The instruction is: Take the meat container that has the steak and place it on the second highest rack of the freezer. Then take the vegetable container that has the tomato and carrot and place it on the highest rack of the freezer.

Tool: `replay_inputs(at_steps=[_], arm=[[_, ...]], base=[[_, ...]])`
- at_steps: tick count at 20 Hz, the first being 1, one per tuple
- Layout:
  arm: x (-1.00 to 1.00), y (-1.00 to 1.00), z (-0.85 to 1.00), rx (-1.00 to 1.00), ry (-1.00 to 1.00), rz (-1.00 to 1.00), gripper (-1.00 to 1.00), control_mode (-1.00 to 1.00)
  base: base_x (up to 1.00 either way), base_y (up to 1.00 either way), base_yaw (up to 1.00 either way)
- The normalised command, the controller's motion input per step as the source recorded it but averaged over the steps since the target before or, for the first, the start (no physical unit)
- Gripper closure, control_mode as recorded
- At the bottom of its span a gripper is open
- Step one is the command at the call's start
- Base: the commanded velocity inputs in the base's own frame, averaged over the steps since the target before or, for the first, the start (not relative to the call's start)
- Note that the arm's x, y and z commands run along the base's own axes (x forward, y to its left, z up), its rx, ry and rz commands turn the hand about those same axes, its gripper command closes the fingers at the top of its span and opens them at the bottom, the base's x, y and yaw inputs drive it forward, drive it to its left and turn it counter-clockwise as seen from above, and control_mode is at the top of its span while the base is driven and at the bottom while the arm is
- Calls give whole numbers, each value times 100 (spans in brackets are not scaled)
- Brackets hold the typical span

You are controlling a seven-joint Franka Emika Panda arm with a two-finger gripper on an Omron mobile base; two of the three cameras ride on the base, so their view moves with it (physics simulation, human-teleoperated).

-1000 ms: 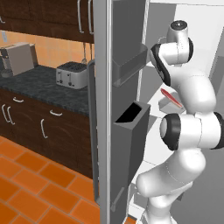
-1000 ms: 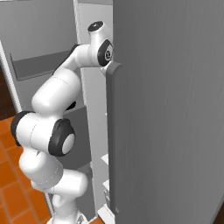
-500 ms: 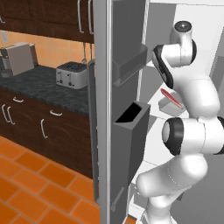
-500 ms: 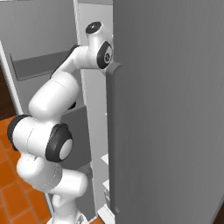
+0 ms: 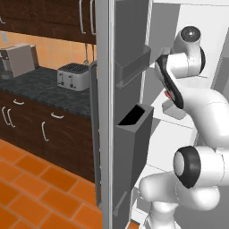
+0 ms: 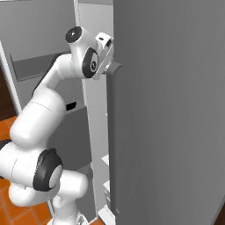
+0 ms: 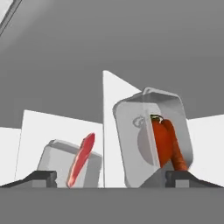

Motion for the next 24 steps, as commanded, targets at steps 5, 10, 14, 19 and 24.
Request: replay_inputs(at_steps=[5,10,14,19,24], arm=[[-65,35,0,0,-12,0,-100,-100],[-93,6,0,0,-10,0,-100,-100],[-92,10,0,0,-6,0,-100,-100],[-92,20,0,0,-5,0,-100,-100],[-85,30,3,0,-2,0,-100,-100]], base=[[0,0,0],[0,0,0],[0,0,0],[0,0,0],[0,0,0]])
